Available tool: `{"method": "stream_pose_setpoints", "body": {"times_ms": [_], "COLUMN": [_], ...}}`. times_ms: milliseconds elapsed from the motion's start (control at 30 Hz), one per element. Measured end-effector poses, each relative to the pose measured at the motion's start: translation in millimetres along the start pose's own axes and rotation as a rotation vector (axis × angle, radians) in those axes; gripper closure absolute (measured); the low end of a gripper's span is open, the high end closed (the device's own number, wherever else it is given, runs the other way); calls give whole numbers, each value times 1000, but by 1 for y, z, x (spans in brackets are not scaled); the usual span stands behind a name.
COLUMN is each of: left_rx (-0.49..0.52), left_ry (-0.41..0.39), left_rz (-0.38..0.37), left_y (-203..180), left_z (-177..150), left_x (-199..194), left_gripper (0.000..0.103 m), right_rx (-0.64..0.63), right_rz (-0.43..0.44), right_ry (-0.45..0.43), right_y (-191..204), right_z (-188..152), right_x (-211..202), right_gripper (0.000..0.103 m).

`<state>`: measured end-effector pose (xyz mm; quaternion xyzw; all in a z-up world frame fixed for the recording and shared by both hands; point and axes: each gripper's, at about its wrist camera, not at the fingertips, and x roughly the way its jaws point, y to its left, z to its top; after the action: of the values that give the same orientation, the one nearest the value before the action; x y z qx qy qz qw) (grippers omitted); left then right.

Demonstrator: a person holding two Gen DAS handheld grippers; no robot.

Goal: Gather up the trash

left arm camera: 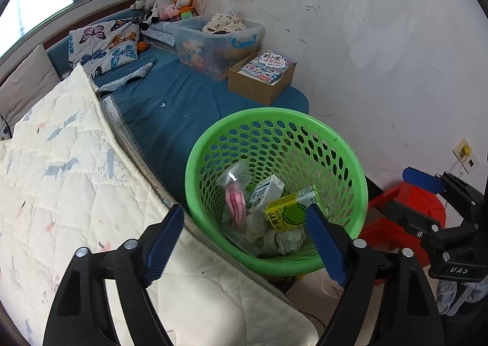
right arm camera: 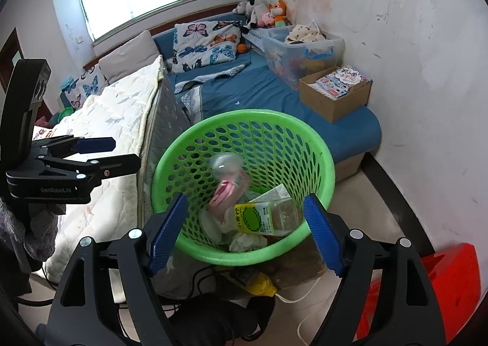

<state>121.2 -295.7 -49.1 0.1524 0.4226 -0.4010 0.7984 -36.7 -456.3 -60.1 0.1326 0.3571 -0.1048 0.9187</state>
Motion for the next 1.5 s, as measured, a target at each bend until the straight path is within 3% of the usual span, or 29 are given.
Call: {"method": "stream_pose_setpoints", "body": {"times_ms": [200,533,1133,1500], "left_rx": [-21,-86,-214,-253], "left_ry": [-46,-118,-202,-234], "left_rz": [37,164,315,395], "left_y": [12,41,84,90], "left_z": [-10,-31,-89,-114], "left_x": [-26,-77,-138,-162], "left_gripper": [16,8,7,7], "right_rx": [6,-47,-127,-125], "right_rz": [19,28,-5,34], "right_ry": [-30,-44,-75,-96], "right_y": [15,54,106,116], "right_z": [-4,-9,-20,-20], "right_x": [-11,-21,-32,-40], "right_gripper": [20,12,4,4]}}
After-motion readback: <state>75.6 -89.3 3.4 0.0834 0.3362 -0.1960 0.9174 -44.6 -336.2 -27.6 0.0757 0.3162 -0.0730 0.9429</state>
